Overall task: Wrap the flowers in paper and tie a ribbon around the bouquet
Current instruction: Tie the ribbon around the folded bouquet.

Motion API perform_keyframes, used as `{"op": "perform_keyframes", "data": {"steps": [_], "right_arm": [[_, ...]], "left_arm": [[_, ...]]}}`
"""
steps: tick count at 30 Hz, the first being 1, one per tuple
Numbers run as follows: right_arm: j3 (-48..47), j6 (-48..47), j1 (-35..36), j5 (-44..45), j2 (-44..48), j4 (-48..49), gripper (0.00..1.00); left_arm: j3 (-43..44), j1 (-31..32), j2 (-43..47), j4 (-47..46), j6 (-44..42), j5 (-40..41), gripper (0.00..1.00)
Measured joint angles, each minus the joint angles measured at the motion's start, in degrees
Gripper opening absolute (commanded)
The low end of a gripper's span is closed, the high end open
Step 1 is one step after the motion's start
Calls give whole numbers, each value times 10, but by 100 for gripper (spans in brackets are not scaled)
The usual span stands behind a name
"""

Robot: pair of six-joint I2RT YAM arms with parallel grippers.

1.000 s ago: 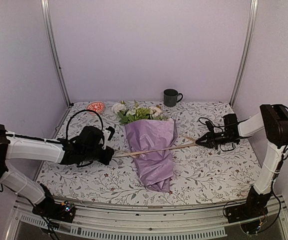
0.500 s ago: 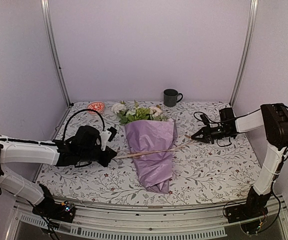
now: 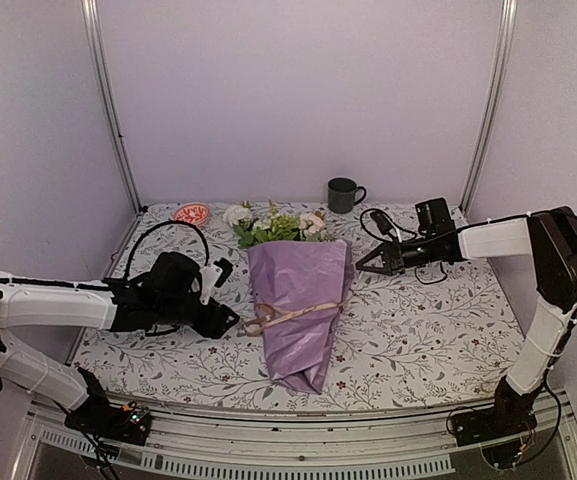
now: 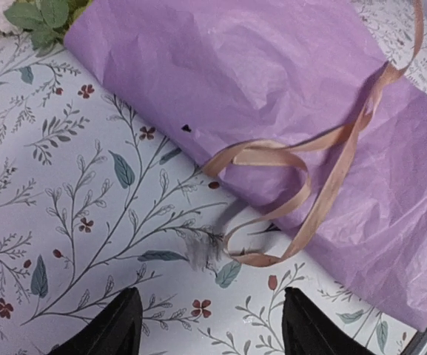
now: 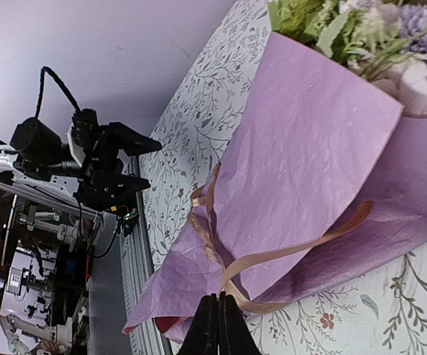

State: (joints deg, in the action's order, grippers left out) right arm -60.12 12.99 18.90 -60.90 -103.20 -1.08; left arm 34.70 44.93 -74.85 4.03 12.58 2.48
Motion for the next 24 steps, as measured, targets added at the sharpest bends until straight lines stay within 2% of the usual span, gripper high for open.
{"op": "perform_keyframes", "data": {"steps": [5,7,10,15,19,24], "right_arm": [[-7,-11,38,-17,0,2,0],[-9,-10,46,-22,0,7,0],[-12,-2,57,-30,0,26,0],[-18,12,68,-35,0,44,0],[-24,18,74,-41,0,54,0],[-25,22,74,-41,0,55,0]], "left_arm": [[70,7,-2,-25,-92,-14,48],[113,12,-44,-54,-140,-48,49],[173,17,-136,-70,-194,-96,57],[238,22,-264,-56,-258,-178,59],[240,25,-282,-44,-279,-211,58],[216,21,-250,-52,-262,-193,55]]}}
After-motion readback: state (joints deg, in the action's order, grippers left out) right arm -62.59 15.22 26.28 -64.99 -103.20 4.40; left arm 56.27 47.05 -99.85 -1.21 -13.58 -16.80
